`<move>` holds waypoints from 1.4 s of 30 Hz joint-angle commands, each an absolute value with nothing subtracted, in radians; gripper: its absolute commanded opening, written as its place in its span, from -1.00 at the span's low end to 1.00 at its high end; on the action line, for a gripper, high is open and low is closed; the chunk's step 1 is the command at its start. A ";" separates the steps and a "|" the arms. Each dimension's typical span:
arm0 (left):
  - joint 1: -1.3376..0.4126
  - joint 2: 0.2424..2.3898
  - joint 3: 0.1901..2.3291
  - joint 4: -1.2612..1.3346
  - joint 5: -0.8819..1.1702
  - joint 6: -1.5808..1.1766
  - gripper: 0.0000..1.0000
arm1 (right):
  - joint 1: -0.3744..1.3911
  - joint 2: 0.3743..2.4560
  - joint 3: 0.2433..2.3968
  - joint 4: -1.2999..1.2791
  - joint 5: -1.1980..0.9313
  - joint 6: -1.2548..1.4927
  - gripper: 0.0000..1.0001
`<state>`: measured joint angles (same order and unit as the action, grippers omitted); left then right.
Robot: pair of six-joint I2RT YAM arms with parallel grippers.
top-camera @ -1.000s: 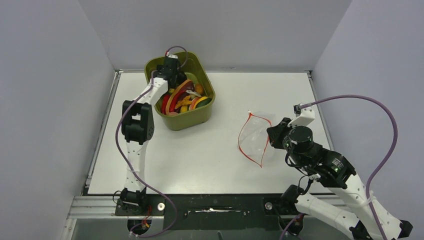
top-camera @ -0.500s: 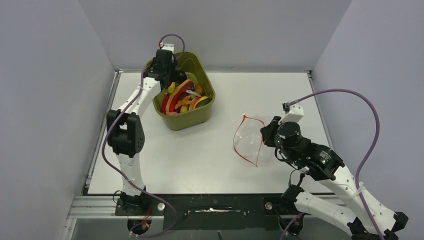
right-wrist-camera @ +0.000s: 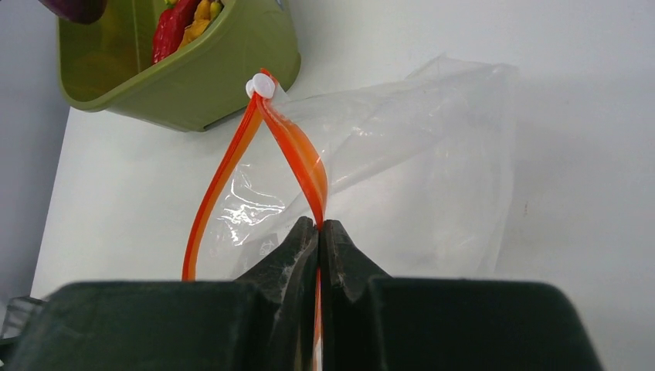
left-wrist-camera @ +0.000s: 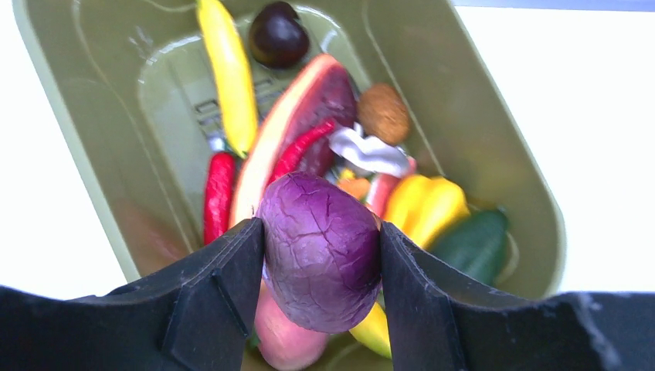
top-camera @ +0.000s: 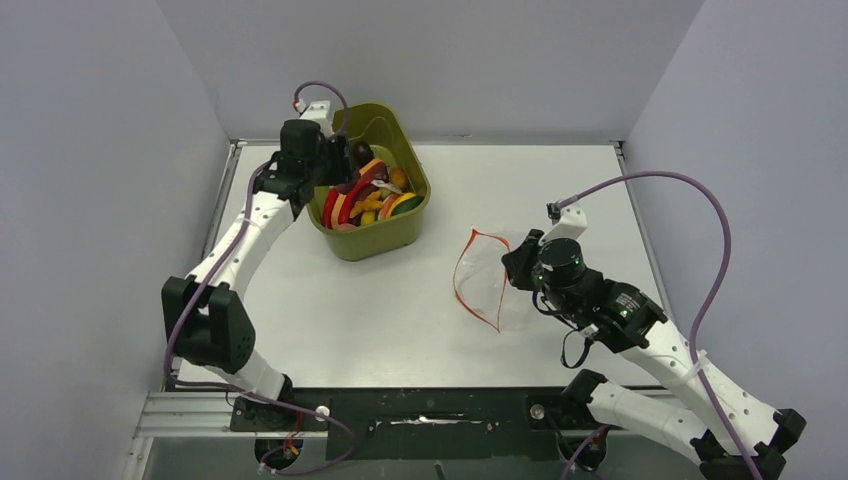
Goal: Place the food in the zip-top bag and seal the zipper
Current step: Pick up the fake vegetable from the bin, then place the fake vegetable in the zipper food storage bag.
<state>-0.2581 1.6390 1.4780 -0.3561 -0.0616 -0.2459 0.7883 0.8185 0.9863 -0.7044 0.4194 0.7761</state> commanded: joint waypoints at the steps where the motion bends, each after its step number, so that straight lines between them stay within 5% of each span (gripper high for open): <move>1: -0.253 1.486 1.365 -0.234 0.144 -0.331 -0.38 | 0.800 0.832 0.973 -0.596 0.387 0.817 -1.00; 18: -0.372 1.070 0.848 0.204 0.465 -0.701 -0.46 | 0.800 0.818 0.930 -0.481 0.362 0.875 -1.00; 42: -0.525 1.040 0.716 0.581 0.535 -0.989 -0.47 | 0.802 0.897 0.938 -0.358 0.268 0.871 -1.00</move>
<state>-0.4995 1.0374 0.7235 0.4450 0.5270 -0.9417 0.7937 0.8829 0.9260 -0.4458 0.2832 0.8654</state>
